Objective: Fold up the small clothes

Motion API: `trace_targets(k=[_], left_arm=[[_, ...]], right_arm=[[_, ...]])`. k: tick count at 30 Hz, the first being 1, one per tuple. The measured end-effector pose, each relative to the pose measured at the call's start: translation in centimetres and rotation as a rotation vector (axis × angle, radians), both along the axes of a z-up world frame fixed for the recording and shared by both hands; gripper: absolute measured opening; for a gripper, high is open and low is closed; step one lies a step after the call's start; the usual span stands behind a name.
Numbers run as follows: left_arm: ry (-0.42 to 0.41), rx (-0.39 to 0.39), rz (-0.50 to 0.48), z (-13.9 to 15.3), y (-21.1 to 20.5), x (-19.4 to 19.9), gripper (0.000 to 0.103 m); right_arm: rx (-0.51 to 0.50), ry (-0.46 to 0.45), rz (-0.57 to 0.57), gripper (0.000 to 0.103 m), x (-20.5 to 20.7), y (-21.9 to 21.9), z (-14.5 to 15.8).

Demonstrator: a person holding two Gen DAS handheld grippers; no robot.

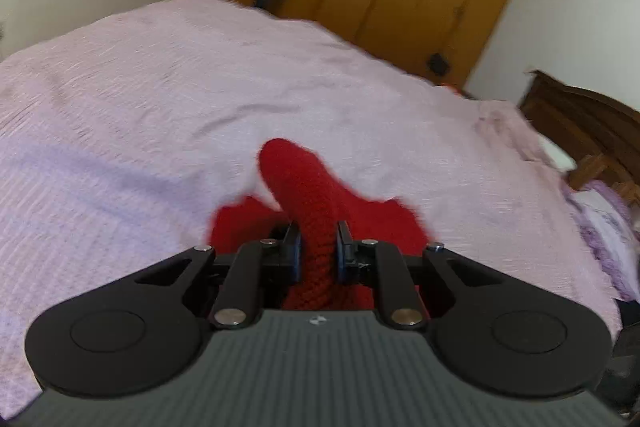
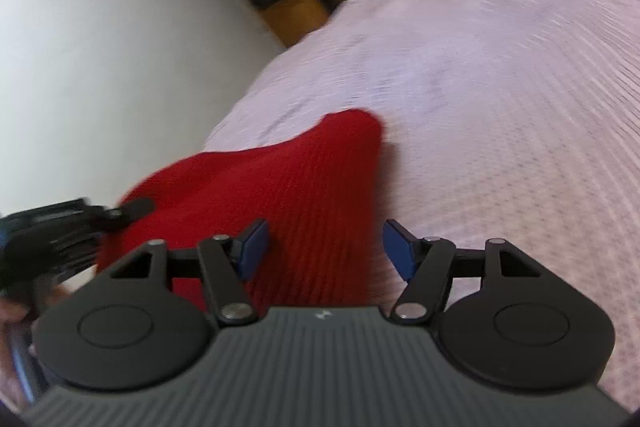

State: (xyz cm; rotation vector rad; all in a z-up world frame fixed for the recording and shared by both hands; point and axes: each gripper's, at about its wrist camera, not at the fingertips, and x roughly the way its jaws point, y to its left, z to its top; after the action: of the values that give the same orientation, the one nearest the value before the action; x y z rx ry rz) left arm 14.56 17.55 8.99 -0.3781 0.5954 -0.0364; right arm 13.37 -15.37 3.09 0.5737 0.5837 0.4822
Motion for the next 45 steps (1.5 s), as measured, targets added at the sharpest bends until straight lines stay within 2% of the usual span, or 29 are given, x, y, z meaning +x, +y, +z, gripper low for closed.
trace_targets(k=[3,6,11,13,17,21,24,29,38,45], left_arm=[[0.12,-0.064,0.038,-3.7,2.1,0.5,0.019],[0.124,-0.114,0.051,-6.0,3.1,0.2,0.021],[0.106,-0.094,0.042,-5.2,3.0,-0.3,0.03],[0.104,-0.066,0.048,-4.6,2.6,-0.6,0.043],[0.102,-0.038,0.054,-3.7,1.9,-1.5,0.056],[0.098,-0.08,0.056,-3.2,1.7,-2.5,0.072],[0.123,-0.087,0.05,-3.2,1.3,-2.5,0.073],[0.128,-0.035,0.041,-3.1,0.4,-2.5,0.073],[0.144,-0.049,0.033,-3.5,0.7,-2.3,0.073],[0.158,-0.068,0.022,-4.1,0.9,-2.1,0.074]], right_arm=[[-0.051,0.01,0.068,0.066,0.3,2.4,0.2],[-0.114,0.001,0.066,0.066,0.4,3.5,0.1],[-0.1,0.022,0.069,0.067,0.6,3.2,-0.1],[-0.096,0.024,0.067,0.07,0.5,3.3,-0.3],[-0.072,0.027,0.053,0.071,0.4,2.9,-0.1],[-0.051,0.027,0.022,0.084,0.0,2.1,0.2],[-0.028,0.036,0.026,0.084,-0.4,1.2,0.2],[0.014,0.085,0.039,0.084,-0.2,-0.5,-0.3],[0.073,0.138,0.061,0.085,0.3,-1.4,-1.1],[0.16,0.206,0.079,0.092,1.2,-2.2,-2.7]])
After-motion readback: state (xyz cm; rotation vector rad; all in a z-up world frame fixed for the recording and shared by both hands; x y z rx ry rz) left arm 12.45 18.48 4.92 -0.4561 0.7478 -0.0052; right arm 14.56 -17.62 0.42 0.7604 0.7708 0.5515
